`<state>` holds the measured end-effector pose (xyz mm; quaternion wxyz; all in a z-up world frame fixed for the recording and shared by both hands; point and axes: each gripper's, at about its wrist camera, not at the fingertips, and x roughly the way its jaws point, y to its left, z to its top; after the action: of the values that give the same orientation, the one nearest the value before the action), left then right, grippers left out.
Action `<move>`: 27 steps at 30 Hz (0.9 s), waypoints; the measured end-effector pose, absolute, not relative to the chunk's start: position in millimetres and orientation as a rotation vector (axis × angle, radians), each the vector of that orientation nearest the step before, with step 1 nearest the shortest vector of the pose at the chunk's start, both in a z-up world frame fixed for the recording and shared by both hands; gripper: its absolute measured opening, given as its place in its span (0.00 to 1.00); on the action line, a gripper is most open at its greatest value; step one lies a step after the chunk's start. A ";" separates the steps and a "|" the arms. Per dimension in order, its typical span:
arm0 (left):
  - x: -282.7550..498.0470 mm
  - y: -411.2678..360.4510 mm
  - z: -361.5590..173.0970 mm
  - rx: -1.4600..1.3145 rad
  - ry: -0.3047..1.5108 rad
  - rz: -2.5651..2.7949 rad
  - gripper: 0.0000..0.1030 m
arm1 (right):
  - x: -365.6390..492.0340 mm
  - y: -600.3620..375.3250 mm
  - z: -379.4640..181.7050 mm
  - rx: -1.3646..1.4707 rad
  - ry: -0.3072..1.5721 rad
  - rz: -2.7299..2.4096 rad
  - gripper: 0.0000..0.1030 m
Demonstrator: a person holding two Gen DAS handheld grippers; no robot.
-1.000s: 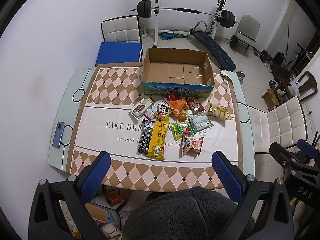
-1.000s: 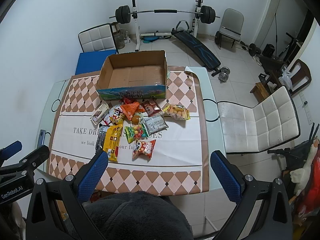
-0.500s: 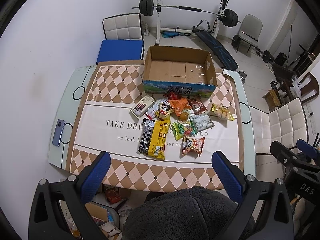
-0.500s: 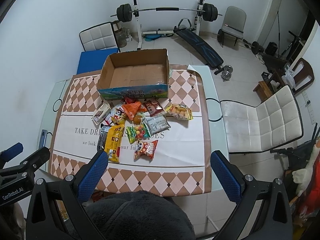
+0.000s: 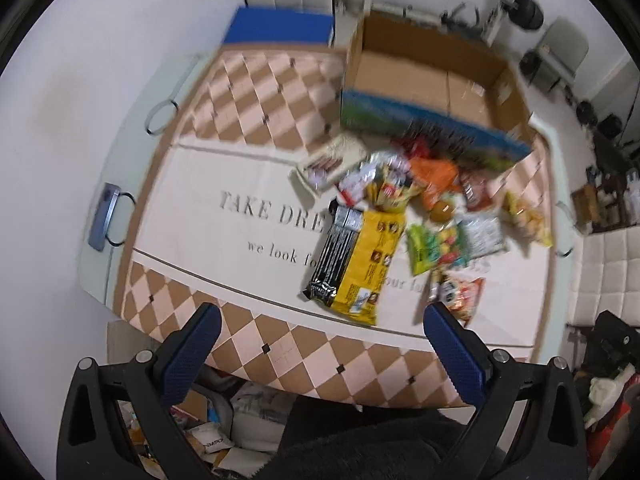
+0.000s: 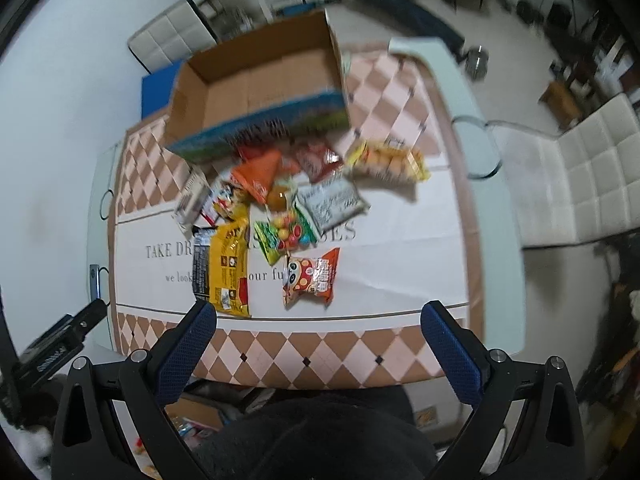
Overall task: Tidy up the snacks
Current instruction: 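Grasp the yellow-black bag with left tool while right tool grasps white-silver bag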
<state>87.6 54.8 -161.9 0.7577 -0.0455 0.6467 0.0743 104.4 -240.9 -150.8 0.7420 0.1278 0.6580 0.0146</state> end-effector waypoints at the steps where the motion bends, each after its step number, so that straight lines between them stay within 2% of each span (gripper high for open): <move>1: 91.5 54.6 -174.6 -0.097 1.426 0.155 1.00 | 110.1 -239.8 -168.6 0.283 1.467 0.032 1.00; 10: 131.8 40.8 -297.8 -0.051 1.606 0.078 1.00 | 156.0 -217.9 -300.5 0.233 1.651 0.051 1.00; 15: 141.2 29.7 -348.2 -0.027 1.676 0.052 1.00 | 174.9 -223.9 -349.0 0.285 1.710 0.015 1.00; 20: 145.2 27.7 -376.7 -0.055 1.716 0.071 1.00 | 192.8 -253.8 -386.9 0.536 1.742 -0.088 1.00; 27: 144.1 27.3 -388.9 -0.087 1.713 0.132 1.00 | 218.2 -277.6 -414.0 0.814 1.665 -0.269 1.00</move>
<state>144.1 27.3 -388.9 0.6524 -0.0384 0.7547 0.0579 218.2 -277.6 -414.0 0.5928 0.3501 0.7159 -0.1158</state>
